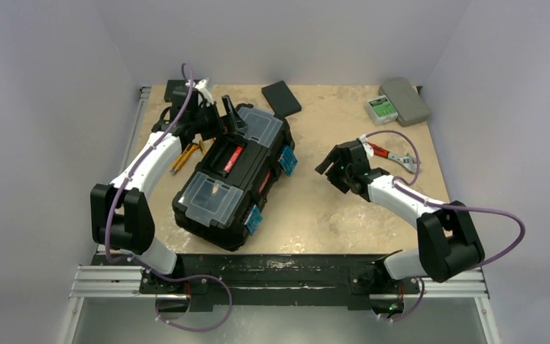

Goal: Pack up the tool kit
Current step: Close the toolbox at the center of the board.

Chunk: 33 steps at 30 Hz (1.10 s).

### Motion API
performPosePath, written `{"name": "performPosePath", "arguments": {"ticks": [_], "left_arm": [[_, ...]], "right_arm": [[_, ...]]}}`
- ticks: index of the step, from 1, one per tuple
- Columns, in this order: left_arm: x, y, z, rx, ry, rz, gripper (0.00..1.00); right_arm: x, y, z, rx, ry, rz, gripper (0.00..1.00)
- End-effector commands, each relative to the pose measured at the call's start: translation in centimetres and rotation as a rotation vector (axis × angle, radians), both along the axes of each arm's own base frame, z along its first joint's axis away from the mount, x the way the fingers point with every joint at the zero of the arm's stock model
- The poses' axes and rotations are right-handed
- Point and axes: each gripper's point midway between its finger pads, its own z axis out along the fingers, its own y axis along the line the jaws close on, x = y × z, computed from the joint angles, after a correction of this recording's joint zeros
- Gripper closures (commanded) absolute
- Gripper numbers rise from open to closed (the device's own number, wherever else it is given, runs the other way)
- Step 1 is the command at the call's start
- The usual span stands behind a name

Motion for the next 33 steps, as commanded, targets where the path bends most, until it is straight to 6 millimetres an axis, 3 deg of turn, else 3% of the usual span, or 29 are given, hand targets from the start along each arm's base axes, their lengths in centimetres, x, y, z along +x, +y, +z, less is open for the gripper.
{"name": "performPosePath", "arguments": {"ticks": [1, 5, 9, 11, 14, 15, 17, 24, 33], "left_arm": [[-1.8, 0.4, 2.7, 0.012, -0.022, 0.005, 0.02], [-1.0, 2.2, 4.5, 0.039, -0.035, 0.065, 0.07], [0.4, 4.3, 4.4, 0.047, 0.006, 0.135, 0.42], [1.2, 4.8, 4.6, 0.041, 0.010, 0.146, 0.50], [2.7, 5.8, 4.5, 0.048, 0.028, 0.168, 0.60], [3.1, 6.2, 4.4, 0.052, 0.035, 0.175, 0.70], [4.1, 6.7, 4.1, 0.062, 0.047, 0.186, 1.00], [6.9, 5.9, 0.2, 0.063, 0.139, 0.140, 1.00], [6.1, 1.5, -5.3, -0.011, 0.232, 0.010, 1.00]], "right_arm": [[0.3, -0.3, 1.8, -0.067, -0.045, 0.029, 0.32], [0.8, 0.8, 2.7, -0.079, -0.055, 0.062, 0.42], [1.2, 2.3, 2.9, -0.065, -0.045, 0.103, 0.70], [1.3, 2.9, 3.2, -0.064, -0.048, 0.111, 0.87], [1.1, 3.6, 3.0, -0.078, -0.029, 0.116, 1.00], [1.1, 3.7, 2.8, -0.084, -0.017, 0.108, 1.00], [1.0, 4.1, 2.4, -0.097, 0.007, 0.096, 1.00], [1.8, 6.0, 0.8, -0.127, 0.110, 0.045, 1.00], [3.9, 10.2, -0.2, -0.041, 0.078, 0.148, 1.00]]}}
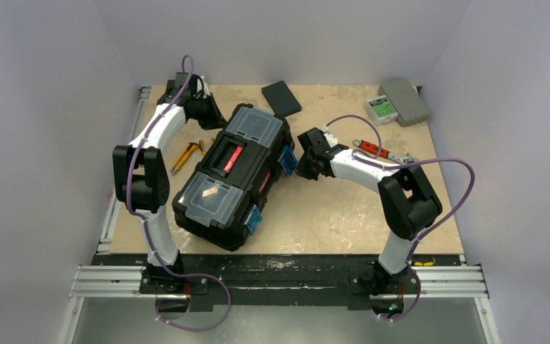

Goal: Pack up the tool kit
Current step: Close the toolbox at the center of the board.

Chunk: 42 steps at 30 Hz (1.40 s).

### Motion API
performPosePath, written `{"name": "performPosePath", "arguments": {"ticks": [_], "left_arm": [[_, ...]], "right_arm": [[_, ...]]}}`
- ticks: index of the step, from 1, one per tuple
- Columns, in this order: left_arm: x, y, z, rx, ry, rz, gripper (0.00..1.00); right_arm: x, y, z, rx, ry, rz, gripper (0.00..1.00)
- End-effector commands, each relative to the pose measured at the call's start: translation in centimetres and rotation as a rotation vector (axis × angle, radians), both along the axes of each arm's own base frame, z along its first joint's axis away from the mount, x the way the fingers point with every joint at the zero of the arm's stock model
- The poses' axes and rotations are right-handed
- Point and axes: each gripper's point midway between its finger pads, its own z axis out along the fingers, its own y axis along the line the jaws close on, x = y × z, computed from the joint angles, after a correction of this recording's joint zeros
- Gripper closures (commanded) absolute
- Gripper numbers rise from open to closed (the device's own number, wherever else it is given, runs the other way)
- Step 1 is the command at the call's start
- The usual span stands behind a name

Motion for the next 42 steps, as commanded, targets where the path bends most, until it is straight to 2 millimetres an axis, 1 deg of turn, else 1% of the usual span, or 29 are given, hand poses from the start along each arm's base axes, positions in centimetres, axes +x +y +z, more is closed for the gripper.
{"name": "performPosePath", "arguments": {"ticks": [1, 7, 11, 14, 16, 22, 27, 32, 34, 38, 42], "left_arm": [[-0.6, -3.1, -0.6, -0.071, -0.019, -0.097, 1.00], [-2.3, -4.9, -3.9, -0.102, 0.044, -0.144, 1.00], [-3.4, -6.6, -5.9, -0.120, 0.055, -0.172, 1.00], [-4.0, -7.6, -7.2, -0.124, 0.074, -0.207, 1.00], [-4.2, -8.0, -7.6, -0.129, 0.081, -0.223, 1.00], [-4.9, -8.1, -8.2, -0.143, 0.095, -0.240, 1.00], [-5.9, -8.2, -8.6, -0.154, 0.111, -0.251, 1.00], [-6.3, -8.4, -8.6, -0.173, 0.121, -0.261, 1.00], [-6.4, -8.5, -8.6, -0.179, 0.121, -0.262, 1.00], [-6.5, -8.6, -8.4, -0.201, 0.118, -0.261, 1.00], [-6.9, -9.0, -8.3, -0.230, 0.120, -0.270, 1.00]], "right_arm": [[2.0, 2.9, 2.1, 0.097, -0.080, 0.042, 1.00], [3.5, 5.0, 2.1, 0.136, -0.093, 0.095, 1.00], [3.8, 6.1, 1.7, 0.143, -0.085, 0.121, 1.00], [4.1, 6.9, 1.8, 0.159, -0.101, 0.142, 1.00], [4.3, 7.5, 2.0, 0.178, -0.112, 0.156, 1.00], [5.5, 8.4, 2.3, 0.197, -0.129, 0.151, 1.00], [6.9, 9.6, 2.7, 0.244, -0.171, 0.134, 1.00], [8.5, 10.8, 3.8, 0.292, -0.217, 0.124, 1.00], [9.0, 11.0, 4.0, 0.303, -0.231, 0.111, 1.00], [10.5, 11.7, 4.9, 0.341, -0.314, 0.104, 1.00], [12.0, 12.7, 4.9, 0.360, -0.345, 0.106, 1.00]]}}
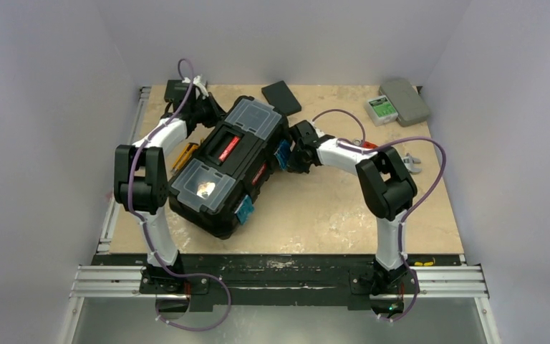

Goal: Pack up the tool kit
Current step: Close the toolbox at the center of the board.

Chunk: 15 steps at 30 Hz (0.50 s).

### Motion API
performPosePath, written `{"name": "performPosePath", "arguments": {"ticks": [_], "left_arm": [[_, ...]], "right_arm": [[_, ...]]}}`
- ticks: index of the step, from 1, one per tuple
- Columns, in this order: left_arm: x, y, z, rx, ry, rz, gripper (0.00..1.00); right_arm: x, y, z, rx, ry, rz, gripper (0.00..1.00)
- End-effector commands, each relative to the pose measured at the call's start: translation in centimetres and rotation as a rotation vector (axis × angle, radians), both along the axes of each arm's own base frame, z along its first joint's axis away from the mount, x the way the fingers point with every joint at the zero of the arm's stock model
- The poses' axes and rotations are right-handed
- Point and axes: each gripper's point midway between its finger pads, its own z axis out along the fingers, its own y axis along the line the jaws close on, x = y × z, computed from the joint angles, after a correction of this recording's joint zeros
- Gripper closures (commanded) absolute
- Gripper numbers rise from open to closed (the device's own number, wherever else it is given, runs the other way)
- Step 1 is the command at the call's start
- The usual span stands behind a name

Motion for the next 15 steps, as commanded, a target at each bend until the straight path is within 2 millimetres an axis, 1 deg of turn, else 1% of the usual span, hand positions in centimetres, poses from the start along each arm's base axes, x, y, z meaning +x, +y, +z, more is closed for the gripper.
{"name": "performPosePath", "arguments": {"ticks": [1, 5, 7, 12, 15], "left_arm": [[-9.2, -6.6, -6.3, -0.094, 0.318, -0.258, 1.00], [-9.7, -6.8, -6.3, -0.108, 0.320, -0.275, 1.00], [-9.7, -6.9, -6.4, -0.114, 0.321, -0.280, 1.00], [-9.8, -7.6, -6.5, -0.152, 0.323, -0.299, 1.00], [-10.1, -8.6, -6.6, -0.158, 0.331, -0.325, 1.00]], "right_arm": [[9.5, 9.8, 8.6, 0.375, -0.407, -0.005, 1.00], [10.4, 10.7, 8.5, 0.409, -0.424, -0.005, 1.00], [10.8, 10.8, 8.5, 0.421, -0.436, -0.012, 1.00], [10.9, 11.6, 9.0, 0.457, -0.456, 0.008, 1.00], [11.0, 11.9, 9.5, 0.460, -0.464, 0.024, 1.00]]}}
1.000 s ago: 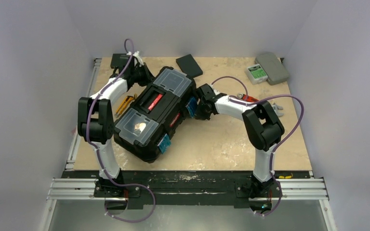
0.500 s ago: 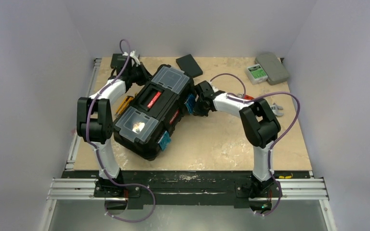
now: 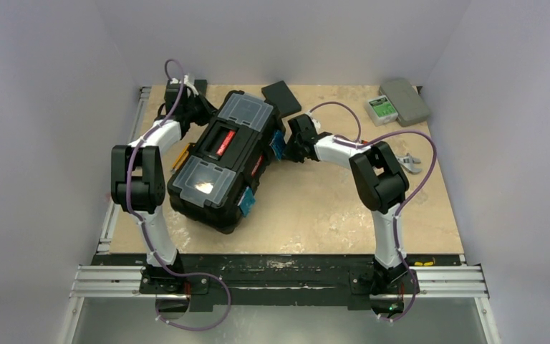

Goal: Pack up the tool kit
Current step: Close the toolbox at the center of the board.

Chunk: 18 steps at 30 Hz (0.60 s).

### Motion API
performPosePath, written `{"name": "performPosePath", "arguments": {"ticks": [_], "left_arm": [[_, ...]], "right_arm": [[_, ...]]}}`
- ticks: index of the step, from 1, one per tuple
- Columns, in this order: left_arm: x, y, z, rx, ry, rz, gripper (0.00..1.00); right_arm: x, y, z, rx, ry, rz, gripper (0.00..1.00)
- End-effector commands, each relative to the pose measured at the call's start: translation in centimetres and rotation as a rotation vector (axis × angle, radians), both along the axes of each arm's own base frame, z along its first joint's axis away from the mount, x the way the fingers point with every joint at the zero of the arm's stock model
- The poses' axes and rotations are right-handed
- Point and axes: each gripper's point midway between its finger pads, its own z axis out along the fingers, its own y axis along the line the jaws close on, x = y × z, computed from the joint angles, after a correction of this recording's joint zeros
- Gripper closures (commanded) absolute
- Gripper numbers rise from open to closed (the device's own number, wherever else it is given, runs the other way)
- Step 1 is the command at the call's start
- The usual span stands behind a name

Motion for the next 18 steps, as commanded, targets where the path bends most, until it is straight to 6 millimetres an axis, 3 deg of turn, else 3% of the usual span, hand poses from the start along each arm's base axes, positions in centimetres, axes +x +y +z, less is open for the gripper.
{"name": "performPosePath", "arguments": {"ticks": [1, 10, 18], "left_arm": [[-11.8, -12.0, -6.6, -0.138, 0.344, -0.460, 1.00], [-13.3, -14.7, -6.1, -0.145, 0.376, -0.509, 1.00], [-16.2, -17.0, -7.3, -0.098, 0.429, -0.553, 1.00]], "right_arm": [[5.4, 9.8, 9.2, 0.377, -0.329, 0.036, 1.00], [5.3, 10.7, 11.1, 0.397, -0.365, 0.094, 1.00], [5.1, 11.9, 12.8, 0.427, -0.381, 0.127, 1.00]]}}
